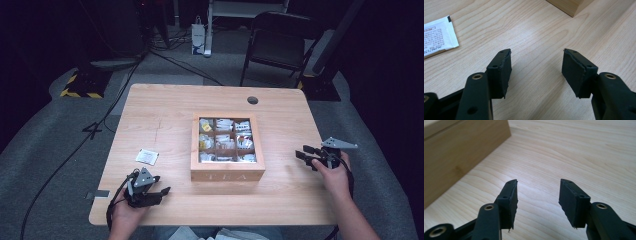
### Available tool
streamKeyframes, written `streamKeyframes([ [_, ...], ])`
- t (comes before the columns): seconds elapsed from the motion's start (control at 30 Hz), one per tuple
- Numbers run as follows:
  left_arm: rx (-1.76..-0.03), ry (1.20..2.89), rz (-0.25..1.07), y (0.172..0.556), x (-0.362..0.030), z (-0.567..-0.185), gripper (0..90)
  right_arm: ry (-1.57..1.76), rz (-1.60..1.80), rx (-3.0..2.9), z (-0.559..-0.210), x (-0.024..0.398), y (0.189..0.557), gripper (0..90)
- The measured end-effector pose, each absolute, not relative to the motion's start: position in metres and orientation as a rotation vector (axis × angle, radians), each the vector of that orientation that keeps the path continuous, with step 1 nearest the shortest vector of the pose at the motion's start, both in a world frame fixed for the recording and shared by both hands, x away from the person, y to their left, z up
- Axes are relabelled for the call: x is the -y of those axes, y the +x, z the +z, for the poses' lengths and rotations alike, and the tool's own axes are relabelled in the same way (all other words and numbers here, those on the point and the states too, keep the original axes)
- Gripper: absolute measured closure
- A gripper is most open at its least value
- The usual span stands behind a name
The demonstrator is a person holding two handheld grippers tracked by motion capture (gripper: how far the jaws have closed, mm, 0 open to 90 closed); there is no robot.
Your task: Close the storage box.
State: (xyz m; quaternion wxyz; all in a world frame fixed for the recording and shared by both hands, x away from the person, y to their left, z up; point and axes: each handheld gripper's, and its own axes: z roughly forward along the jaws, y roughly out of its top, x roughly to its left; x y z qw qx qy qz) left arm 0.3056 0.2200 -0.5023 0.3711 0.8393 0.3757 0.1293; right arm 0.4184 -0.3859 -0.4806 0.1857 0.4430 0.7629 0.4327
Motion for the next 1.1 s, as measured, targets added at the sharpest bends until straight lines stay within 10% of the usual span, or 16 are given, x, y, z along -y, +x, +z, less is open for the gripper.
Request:
streamKeyframes([
  [0.53, -0.951, 2.162, 0.34, 0.306, -0.217, -0.502, 40.8, 1.235, 1.067, -2.202, -0.502, 0.38, 0.411, 39.5],
  [0.87, -0.935, 2.174, 0.324, 0.309, -0.214, -0.503, 32.5, 1.289, 0.94, -2.229, -0.505, 0.371, 0.413, 3.2],
  [1.1, -0.944, 2.186, 0.346, 0.31, -0.212, -0.503, 29.3, 1.38, 0.897, -2.166, -0.505, 0.368, 0.412, 0.0],
])
